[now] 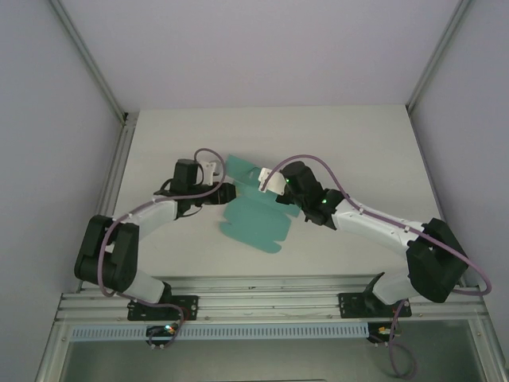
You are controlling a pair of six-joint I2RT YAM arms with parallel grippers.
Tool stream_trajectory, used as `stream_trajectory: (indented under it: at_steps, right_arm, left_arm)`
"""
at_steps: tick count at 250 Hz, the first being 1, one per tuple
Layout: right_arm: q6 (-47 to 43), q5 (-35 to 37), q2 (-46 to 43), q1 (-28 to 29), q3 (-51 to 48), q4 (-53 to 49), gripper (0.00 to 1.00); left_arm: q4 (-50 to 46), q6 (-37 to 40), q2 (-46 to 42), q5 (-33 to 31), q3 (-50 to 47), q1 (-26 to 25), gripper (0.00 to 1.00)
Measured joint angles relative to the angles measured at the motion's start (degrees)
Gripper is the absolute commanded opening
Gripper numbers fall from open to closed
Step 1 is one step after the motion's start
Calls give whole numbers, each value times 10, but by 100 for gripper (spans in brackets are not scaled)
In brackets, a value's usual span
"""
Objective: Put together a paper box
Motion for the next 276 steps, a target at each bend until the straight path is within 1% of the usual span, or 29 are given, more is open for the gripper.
stream_trajectory:
  at_steps: [27,47,61,78,105,131,141,149,182,202,215,238,276]
  right_arm:
    - [1,-9,-8,-2,0,-13,0]
    - [3,-16,-20,-2,0,-16,0]
    - [4,-19,-26,-2,0,-16,0]
    - [5,-23,-29,-2,0,-16,0]
    - [9,-26,-29,-2,0,-19,0]
    - [16,-26,-29,-2,0,-24,0]
    - [19,-26,-29,-3,2,-26,0]
    - [19,-27,-29,-3,3,-27,0]
    - [24,-28,-29,-3,11,-30,0]
    - [28,-32,-29,-4,11,-30,0]
    - [31,-36,-29,-4,12,-30,0]
    - [36,-45,-29,-5,12,-31,0]
    - [40,-58,-29,-6,17,-37,0]
  left_arm:
    - [-7,5,-17,-10,-13,22,44]
    - [-1,5,-17,4,-22,47,43]
    - [0,7,-17,13,-24,54,43]
    - [7,16,-17,23,-24,43,43]
    - [18,31,-17,35,-22,10,44]
    - [37,35,-8,43,-18,2,35]
    - [47,38,1,44,-15,1,30]
    - [57,38,7,44,-14,0,29]
    - [83,48,12,24,-14,-15,30]
    - [104,57,12,11,-17,-21,34]
    - [116,64,11,10,-21,-21,37]
    - [125,75,11,14,-23,-21,37]
    - [133,93,11,25,-22,-23,10]
